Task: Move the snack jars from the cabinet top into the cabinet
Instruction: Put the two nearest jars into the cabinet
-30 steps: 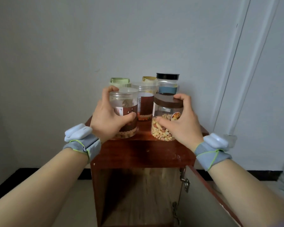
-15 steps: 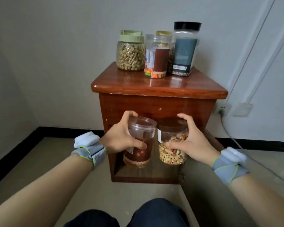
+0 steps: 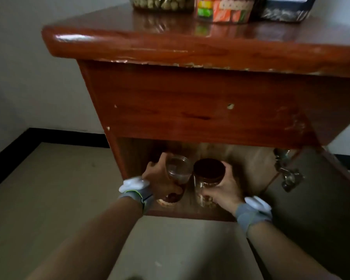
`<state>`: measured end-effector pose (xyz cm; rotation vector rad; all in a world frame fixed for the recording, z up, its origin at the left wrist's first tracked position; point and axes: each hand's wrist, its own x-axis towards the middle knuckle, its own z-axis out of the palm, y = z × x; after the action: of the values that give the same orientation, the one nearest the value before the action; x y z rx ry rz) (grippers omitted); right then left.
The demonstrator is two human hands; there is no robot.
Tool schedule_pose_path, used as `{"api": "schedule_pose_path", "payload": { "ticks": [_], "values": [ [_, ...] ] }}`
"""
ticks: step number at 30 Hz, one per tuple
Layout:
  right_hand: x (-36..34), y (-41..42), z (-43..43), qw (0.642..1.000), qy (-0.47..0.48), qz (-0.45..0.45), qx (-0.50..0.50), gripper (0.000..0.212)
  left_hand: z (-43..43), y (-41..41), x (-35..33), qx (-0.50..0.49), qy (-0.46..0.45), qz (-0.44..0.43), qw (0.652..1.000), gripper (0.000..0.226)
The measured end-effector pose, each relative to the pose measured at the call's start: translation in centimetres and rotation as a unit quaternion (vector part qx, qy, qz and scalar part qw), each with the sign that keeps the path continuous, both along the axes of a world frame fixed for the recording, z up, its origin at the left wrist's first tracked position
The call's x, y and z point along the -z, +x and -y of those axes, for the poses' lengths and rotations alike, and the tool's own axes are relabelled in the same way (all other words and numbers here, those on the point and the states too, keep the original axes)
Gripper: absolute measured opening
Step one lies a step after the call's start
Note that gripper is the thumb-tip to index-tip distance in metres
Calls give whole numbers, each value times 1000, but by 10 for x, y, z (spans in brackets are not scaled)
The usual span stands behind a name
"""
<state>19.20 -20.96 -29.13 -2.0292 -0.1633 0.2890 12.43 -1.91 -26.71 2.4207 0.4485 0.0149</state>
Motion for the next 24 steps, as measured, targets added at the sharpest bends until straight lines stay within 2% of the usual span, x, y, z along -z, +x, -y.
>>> {"api": "schedule_pose_path", "payload": {
  "ticks": [4, 9, 12, 14, 16, 18, 20, 21, 24],
  "values": [
    [45, 17, -24, 999, -22, -18, 32, 96, -11, 22, 41, -44, -14, -50, 998, 94],
    [73, 22, -46, 996, 36, -38, 67, 88, -16, 31, 71, -82, -78, -44, 993, 84],
    [80, 22, -51, 999, 21, -29, 33, 92, -13, 30, 83, -98, -29, -30, 994, 69],
    [75, 19, -49, 999, -43, 22, -7, 95, -14, 29, 82, -71, 19, -24, 997, 56],
    [67, 14, -42, 971, -169, 166, -40, 77, -15, 28, 74, -42, 96, -20, 994, 47],
    [64, 11, -34, 910, -269, 295, -109, 52, -15, 26, 65, 4, 187, -16, 982, 44],
    [69, 8, -29, 855, -345, 344, -177, 51, -13, 24, 60, 56, 238, -31, 969, 42],
    [71, 9, -29, 842, -367, 347, -188, 57, -13, 25, 59, 66, 248, -41, 966, 42],
    [67, 20, -40, 852, -378, 300, -204, 69, -15, 32, 54, 60, 251, -62, 964, 45]
  ]
}}
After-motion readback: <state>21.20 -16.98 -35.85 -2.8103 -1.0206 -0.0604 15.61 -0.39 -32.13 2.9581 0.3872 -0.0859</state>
